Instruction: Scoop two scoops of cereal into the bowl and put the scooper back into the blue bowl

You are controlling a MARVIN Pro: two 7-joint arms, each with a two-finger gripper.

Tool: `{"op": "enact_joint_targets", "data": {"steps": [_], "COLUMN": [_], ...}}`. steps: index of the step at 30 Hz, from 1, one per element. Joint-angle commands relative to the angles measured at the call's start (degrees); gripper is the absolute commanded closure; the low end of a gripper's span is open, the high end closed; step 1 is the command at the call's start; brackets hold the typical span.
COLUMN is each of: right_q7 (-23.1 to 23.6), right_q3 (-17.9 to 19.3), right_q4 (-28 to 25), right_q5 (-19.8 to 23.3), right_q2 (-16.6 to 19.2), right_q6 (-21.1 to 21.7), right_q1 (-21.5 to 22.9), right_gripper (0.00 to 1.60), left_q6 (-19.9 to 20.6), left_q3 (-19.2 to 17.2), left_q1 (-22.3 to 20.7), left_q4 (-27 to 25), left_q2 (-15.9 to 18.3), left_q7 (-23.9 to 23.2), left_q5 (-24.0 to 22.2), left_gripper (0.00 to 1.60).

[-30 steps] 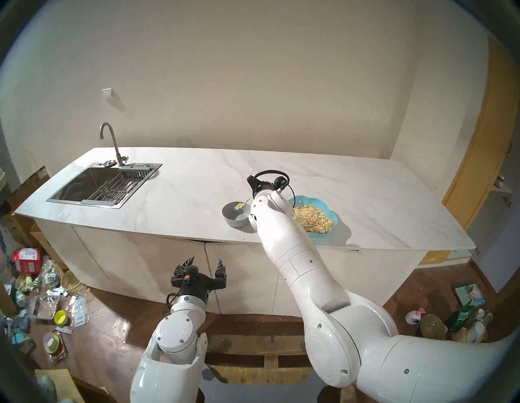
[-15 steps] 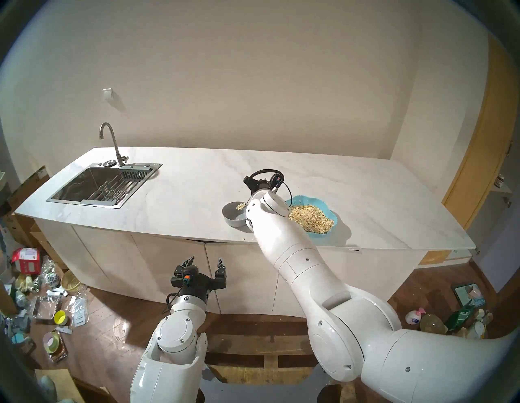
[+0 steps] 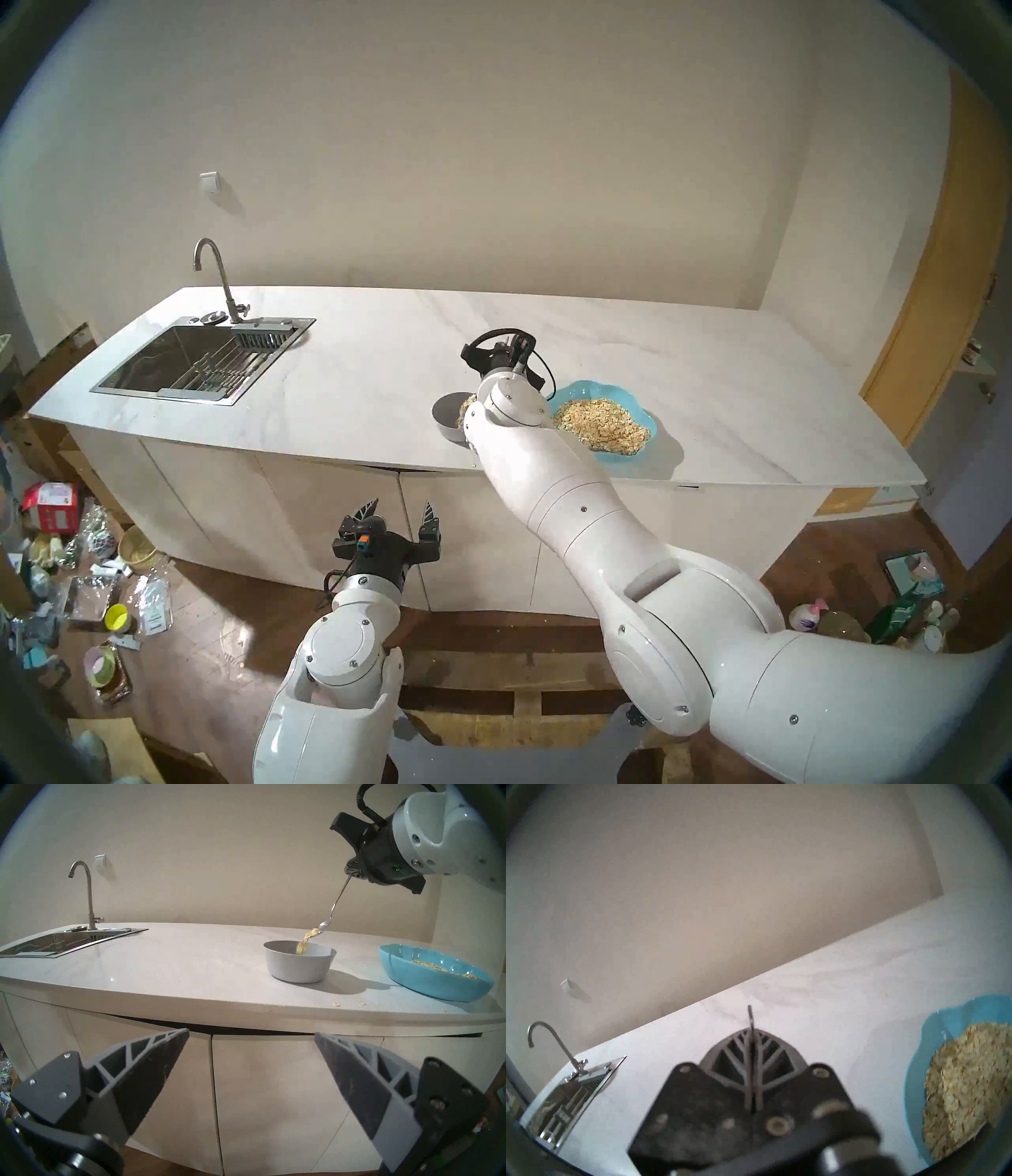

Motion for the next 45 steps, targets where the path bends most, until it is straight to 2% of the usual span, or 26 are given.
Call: {"op": "enact_joint_targets", "data": {"steps": [1,5,10,14,18,22,24,25,26,29,30,34,40,45], "right_q7": [-0.3,-0.58,-1.23,-0.98,-0.84,-0.87,-0.9,-0.9,-0.49,-0.02,-0.02,-0.08,0.03,0.44], "right_q3": [-1.34,-3.22,-3.33,-0.69,5.65,8.33,9.49,9.49,10.52,9.92,9.92,10.82,11.89,10.31], "right_q4": [1.31,2.8,3.3,2.18,0.87,-0.86,-2.0,-2.0,-3.44,-6.12,-6.12,-10.68,-18.3,-19.55], "right_q5": [-2.39,-3.73,-3.4,-1.03,4.01,7.63,7.14,7.14,6.51,4.17,4.17,4.0,4.93,4.17], "right_q2": [-0.32,0.21,-0.08,0.05,0.66,4.44,6.89,6.89,9.29,13.82,13.82,18.96,22.4,23.89], "right_q6": [-3.49,-4.97,-5.55,-5.02,-3.41,-2.79,-2.79,-2.79,-2.17,-1.31,-1.31,0.37,3.34,2.97], "right_q1": [2.73,3.5,4.0,4.08,4.15,3.84,3.5,3.5,2.9,1.6,1.6,-1.7,-8.16,-10.13], "right_gripper": [1.6,1.6,1.6,1.6,1.6,1.6,1.6,1.6,1.6,1.6,1.6,1.6,1.6,1.6], "left_q6": [-0.33,-0.34,-0.34,-0.35,-0.36,-0.36,-0.37,-0.37,-0.37,-0.36,-0.36,-0.36,-0.32,-0.31], "left_q3": [0.14,0.14,0.15,0.15,0.15,0.15,0.15,0.15,0.15,0.15,0.15,0.15,0.15,0.15], "left_q1": [-0.26,-0.27,-0.28,-0.29,-0.33,-0.32,-0.34,-0.34,-0.33,-0.32,-0.32,-0.31,-0.24,-0.23], "left_q4": [-1.48,-1.46,-1.45,-1.43,-1.37,-1.38,-1.34,-1.34,-1.35,-1.38,-1.38,-1.4,-1.52,-1.53], "left_q2": [0.03,0.03,0.03,0.02,0.01,0.02,0.01,0.01,0.02,0.02,0.02,0.02,0.05,0.06], "left_q7": [-0.24,-0.23,-0.23,-0.22,-0.19,-0.19,-0.18,-0.18,-0.18,-0.19,-0.19,-0.2,-0.24,-0.25], "left_q5": [-0.09,-0.08,-0.08,-0.07,-0.06,-0.06,-0.05,-0.05,-0.06,-0.06,-0.06,-0.07,-0.11,-0.12], "left_gripper": [0.0,0.0,0.0,0.0,0.0,0.0,0.0,0.0,0.0,0.0,0.0,0.0,0.0,0.0]}}
